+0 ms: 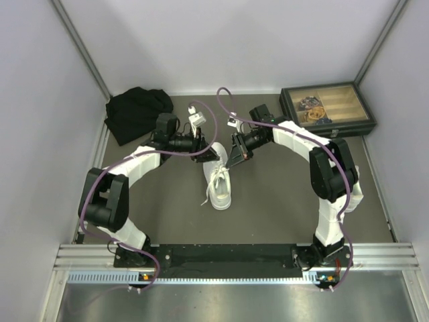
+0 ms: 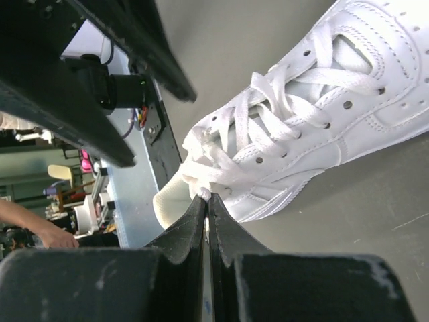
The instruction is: Tie the shoes
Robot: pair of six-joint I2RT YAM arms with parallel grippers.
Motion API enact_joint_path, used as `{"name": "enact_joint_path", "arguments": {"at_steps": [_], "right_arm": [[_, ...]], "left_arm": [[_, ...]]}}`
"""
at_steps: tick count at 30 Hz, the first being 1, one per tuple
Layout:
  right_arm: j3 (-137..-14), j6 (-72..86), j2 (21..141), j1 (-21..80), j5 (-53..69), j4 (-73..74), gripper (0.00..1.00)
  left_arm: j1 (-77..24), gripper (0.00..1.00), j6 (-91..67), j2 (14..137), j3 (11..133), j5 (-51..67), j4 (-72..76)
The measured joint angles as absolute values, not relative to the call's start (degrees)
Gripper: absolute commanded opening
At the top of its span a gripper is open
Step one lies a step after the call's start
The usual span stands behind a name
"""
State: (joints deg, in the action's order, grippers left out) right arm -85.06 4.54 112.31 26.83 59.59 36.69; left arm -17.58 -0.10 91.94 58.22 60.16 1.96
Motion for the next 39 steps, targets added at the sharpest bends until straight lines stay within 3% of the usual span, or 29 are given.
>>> {"name": "enact_joint_path", "arguments": {"at_steps": [7, 21, 29, 36, 39], "right_arm": [[-84.71, 4.49, 112.25, 26.81, 57.47, 36.64, 0.0], [-84.73, 5.1, 112.25, 25.87, 56.66, 36.36, 0.0], [-84.71, 5.13, 112.25, 25.69, 56.69, 36.01, 0.0], [-84.73, 5.17, 112.25, 25.69, 56.86, 35.86, 0.0], [-84.71, 5.17, 112.25, 25.69, 56.88, 35.77, 0.0]], "left_arm": [[-18.85, 0.46, -11.94, 92.33, 57.49, 59.05, 3.44], [-22.72, 0.44, -8.12, 95.0, 59.27, 53.3, -3.92], [-22.83, 0.19, -7.2, 95.02, 59.31, 52.88, -4.91], [-22.83, 0.34, -9.98, 95.02, 59.31, 53.89, -1.08], [-22.83, 0.34, -11.14, 95.02, 59.31, 54.24, 0.08]]}}
